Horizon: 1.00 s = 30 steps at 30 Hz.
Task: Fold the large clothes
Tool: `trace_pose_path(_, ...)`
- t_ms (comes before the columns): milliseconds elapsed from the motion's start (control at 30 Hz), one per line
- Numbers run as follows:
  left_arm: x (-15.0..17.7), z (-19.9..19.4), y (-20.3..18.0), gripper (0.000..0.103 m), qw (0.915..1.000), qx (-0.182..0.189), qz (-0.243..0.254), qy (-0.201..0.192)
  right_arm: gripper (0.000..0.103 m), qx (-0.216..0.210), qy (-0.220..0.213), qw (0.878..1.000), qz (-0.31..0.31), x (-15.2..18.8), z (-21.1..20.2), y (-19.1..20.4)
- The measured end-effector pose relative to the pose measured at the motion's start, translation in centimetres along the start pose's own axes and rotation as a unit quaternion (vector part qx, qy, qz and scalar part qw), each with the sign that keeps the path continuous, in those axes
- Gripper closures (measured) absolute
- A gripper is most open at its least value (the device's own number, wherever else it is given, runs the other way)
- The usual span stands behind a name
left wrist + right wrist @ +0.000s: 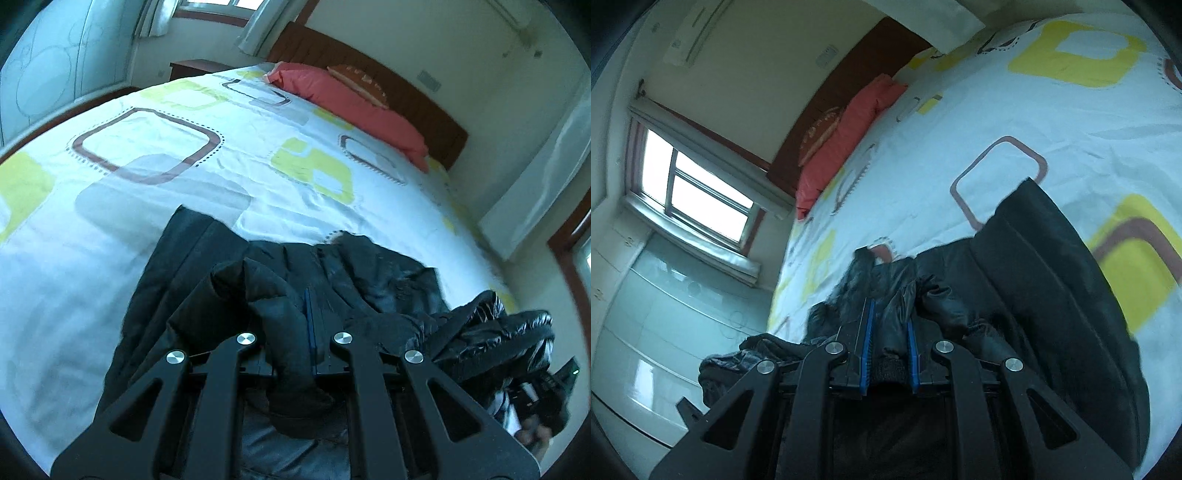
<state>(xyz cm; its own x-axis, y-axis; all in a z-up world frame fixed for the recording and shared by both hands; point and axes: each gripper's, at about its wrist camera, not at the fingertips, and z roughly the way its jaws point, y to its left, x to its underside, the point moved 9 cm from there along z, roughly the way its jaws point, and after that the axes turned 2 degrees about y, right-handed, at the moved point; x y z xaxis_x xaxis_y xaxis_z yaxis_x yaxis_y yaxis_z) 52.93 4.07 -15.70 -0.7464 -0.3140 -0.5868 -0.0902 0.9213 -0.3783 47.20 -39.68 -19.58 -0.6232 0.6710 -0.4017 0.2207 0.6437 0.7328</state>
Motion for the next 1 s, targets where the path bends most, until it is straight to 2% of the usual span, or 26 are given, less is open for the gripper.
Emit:
trace_pose_path(100,-0.4,2.3,0.2,0.093,0.9997,-0.021,0.014,0.003,0.087,0.016,0.002,1.0,0.001,-0.4,2.0,-1.3)
trace_pose_path(233,-0.6,4.3,0.3,0.093,0.9991,-0.034,0.027,0.003,0.086,0.015,0.0,1.0,0.007,-0.6,3.2,-2.2)
trace_pose_path(367,-0.8,4.7,0.2,0.09,0.9995,-0.021,0.025,0.004,0.081,0.004,-0.007,1.0,0.009,-0.9,2.9,-2.1)
trace_pose_path(400,-0.9,4.6,0.2,0.086,0.9996,-0.011,0.025,0.006,0.077,-0.005,-0.009,1.0,0.013,-1.0,2.5,-2.1)
trace_pose_path(433,-0.9,4.5,0.1,0.081,0.9997,-0.001,0.023,0.009,0.063,-0.011,-0.011,1.0,0.016,-1.3,2.3,-2.0)
trace_pose_path(467,-1.0,4.2,0.1,0.08,0.9997,0.009,0.021,0.011,0.054,-0.025,-0.019,0.999,0.018,-1.6,1.6,-1.8)
trace_pose_path(500,-1.1,3.7,0.1,0.075,0.9995,0.021,0.019,0.014,0.037,-0.032,-0.028,0.999,0.016,-1.8,1.0,-1.5)
trace_pose_path(533,-1.3,3.4,0.1,0.071,0.9993,0.028,0.017,0.015,0.032,-0.034,-0.04,0.999,0.012,-2.1,0.2,-1.3)
trace_pose_path(567,-1.4,3.0,0.1,0.066,0.9991,0.035,0.015,0.016,0.032,-0.041,-0.047,0.998,0.004,-2.1,-0.7,-0.9)
trace_pose_path(633,-1.8,1.5,0.0,0.044,0.9977,0.066,0.0,0.015,0.032,-0.042,-0.047,0.998,-0.012,-1.7,-1.8,-0.3)
trace_pose_path(733,-2.6,-0.8,0.4,0.026,0.996,0.086,-0.027,-0.005,0.032,-0.002,-0.041,0.997,-0.068,-0.7,-2.1,0.5)
trace_pose_path(800,-3.3,-2.3,0.7,0.026,0.9957,0.079,-0.028,-0.039,0.033,0.04,-0.035,0.992,-0.111,0.0,-1.6,1.2)
trace_pose_path(867,-3.7,-2.9,0.6,0.026,0.9958,0.069,-0.016,-0.057,0.042,0.08,-0.023,0.984,-0.157,0.3,-0.4,2.2)
trace_pose_path(1000,-2.9,-0.6,-1.5,0.026,0.9959,0.016,0.076,-0.047,0.054,0.14,-0.005,0.959,-0.248,0.6,2.9,5.0)
